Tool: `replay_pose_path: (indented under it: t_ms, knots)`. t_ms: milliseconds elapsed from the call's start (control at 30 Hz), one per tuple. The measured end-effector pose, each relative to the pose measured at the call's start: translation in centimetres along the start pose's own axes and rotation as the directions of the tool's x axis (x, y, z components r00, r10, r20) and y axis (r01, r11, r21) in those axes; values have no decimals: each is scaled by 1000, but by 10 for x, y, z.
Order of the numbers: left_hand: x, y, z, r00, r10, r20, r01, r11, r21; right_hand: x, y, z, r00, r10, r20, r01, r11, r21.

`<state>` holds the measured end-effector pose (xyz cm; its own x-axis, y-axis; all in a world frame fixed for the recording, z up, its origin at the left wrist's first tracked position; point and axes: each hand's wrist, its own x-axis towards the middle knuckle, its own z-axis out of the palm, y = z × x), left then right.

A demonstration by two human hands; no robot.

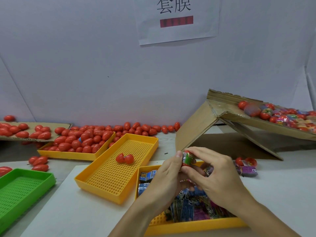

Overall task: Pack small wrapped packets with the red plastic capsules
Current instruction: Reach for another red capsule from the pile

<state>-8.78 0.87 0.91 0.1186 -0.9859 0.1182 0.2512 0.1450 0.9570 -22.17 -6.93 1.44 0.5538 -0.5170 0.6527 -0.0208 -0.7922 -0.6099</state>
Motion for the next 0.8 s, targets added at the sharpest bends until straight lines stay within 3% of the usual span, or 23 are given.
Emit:
replay_pose_path:
  t_ms: [233,333,433,500,600,800]
  knots:
    - [1,-4,-3,1000,-3,-1,3,995,97,0,2,1,999,34,-6,-34,999,26]
    - [2,1,0,991,57,-120,-34,982,185,2,5,-1,997,71,15,-71,997,21]
    - [0,7,0,936,197,-292,-133,965,225,1,7,-2,996,94,-2,-94,995,12]
    - [-2,9,0,885,314,-344,-199,923,330,1,7,-1,994,103,-22,-103,995,0]
    - [-3,6,1,829,462,-315,-232,797,558,2,8,-1,992,117,-36,-118,993,-7]
    - [-5,6,5,791,557,-252,-235,657,717,2,8,-1,993,117,-22,-118,992,-52]
